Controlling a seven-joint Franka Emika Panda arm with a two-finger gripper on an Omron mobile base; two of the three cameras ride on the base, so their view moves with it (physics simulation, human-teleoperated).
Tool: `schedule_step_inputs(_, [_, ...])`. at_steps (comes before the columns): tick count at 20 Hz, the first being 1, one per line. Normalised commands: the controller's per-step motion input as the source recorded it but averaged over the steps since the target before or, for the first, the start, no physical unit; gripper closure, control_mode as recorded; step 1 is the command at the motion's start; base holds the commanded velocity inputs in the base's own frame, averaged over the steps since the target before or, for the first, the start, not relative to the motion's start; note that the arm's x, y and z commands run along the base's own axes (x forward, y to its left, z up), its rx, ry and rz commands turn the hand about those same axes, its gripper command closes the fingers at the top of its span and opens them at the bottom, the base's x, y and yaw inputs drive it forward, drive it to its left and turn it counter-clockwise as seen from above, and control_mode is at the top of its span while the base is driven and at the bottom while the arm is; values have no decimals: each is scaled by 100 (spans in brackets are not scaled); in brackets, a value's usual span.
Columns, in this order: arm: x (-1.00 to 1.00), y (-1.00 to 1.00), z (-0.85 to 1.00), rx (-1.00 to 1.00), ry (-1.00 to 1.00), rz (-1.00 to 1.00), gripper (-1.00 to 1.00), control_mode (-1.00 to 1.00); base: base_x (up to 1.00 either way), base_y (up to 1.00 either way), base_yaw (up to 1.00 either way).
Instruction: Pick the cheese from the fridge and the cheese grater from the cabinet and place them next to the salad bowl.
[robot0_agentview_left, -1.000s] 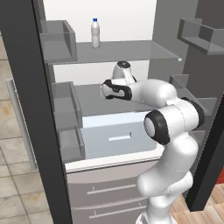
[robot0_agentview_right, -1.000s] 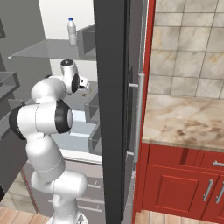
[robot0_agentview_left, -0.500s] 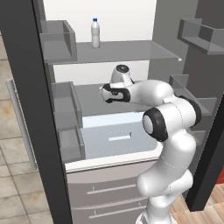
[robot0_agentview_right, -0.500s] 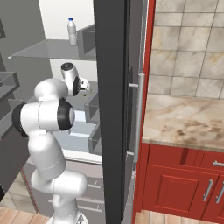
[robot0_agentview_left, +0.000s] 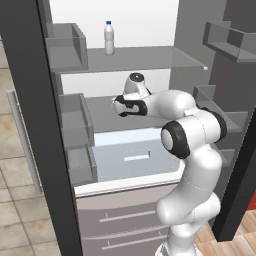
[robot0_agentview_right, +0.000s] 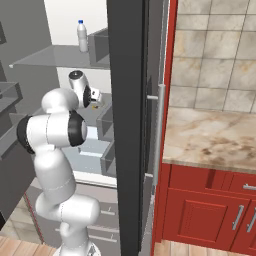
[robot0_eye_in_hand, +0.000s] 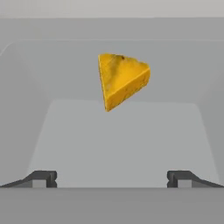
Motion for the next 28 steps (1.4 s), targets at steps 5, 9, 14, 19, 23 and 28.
schedule_step_inputs(5, [37,0,0,0,0,0,-100,-100,0,0,0])
schedule_step_inputs(9, [26,0,0,0,0,0,-100,-100,0,0,0])
schedule_step_inputs(14, [19,0,0,0,0,0,-100,-100,0,0,0])
schedule_step_inputs(19, [37,0,-1,0,0,0,-100,-100,0,0,0])
schedule_step_inputs(23, [31,0,-21,0,0,0,-100,-100,0,0,0])
schedule_step_inputs(28, [29,0,-17,0,0,0,-100,-100,0,0,0])
